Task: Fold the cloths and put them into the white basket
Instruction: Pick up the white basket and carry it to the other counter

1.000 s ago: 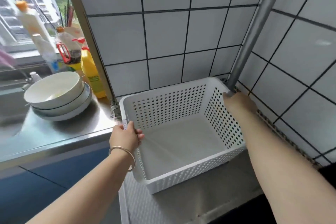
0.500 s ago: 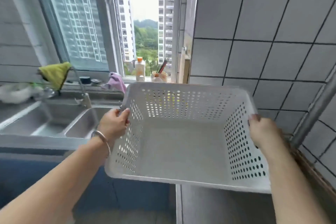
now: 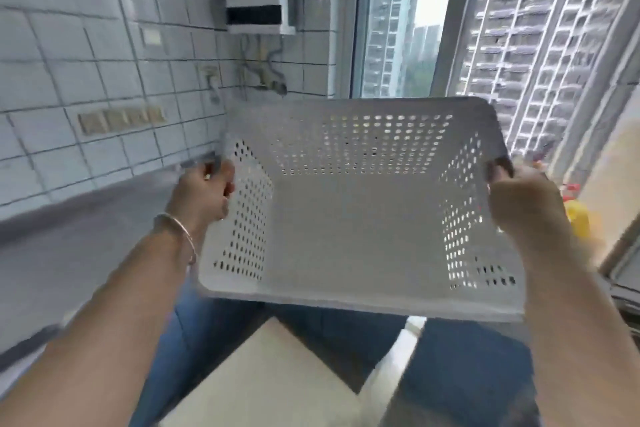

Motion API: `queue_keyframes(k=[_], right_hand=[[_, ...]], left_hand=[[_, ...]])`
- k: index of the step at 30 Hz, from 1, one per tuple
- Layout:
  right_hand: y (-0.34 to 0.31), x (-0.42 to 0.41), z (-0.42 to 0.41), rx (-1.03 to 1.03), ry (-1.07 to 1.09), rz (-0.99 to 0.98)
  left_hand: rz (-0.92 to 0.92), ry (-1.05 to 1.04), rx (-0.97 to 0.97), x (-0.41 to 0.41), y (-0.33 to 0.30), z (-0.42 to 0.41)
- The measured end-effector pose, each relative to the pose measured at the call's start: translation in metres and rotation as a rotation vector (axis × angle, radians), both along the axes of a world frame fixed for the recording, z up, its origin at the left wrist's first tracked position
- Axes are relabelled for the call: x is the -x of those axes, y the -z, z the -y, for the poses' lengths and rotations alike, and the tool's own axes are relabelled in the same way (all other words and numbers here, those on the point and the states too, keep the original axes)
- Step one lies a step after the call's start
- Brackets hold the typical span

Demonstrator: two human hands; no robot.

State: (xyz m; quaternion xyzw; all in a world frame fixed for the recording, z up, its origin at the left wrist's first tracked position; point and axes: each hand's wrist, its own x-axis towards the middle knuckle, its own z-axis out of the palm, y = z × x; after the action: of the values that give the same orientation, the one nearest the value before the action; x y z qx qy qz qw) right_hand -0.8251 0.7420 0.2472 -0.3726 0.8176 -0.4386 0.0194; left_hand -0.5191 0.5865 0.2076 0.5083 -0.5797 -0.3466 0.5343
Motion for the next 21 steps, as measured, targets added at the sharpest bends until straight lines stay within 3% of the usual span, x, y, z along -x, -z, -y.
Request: queue_keyframes(k=[4,11,21], right_hand=[[0.017,-0.126,0.054,-0.017,-0.096,0.045],[0.044,-0.287,0.140,-0.072,-0.266,0.073],[0.087,-0.439,0.324,-0.146,-0.465,0.010]], left_hand=[[0.003,-0.059,-0.046,-0.142,0.009,0.014],[0.054,-0.211,-0.093,-0.321,0.036,0.034],[0.098,-0.472,-0.165,-0.471,0.084,0.126]])
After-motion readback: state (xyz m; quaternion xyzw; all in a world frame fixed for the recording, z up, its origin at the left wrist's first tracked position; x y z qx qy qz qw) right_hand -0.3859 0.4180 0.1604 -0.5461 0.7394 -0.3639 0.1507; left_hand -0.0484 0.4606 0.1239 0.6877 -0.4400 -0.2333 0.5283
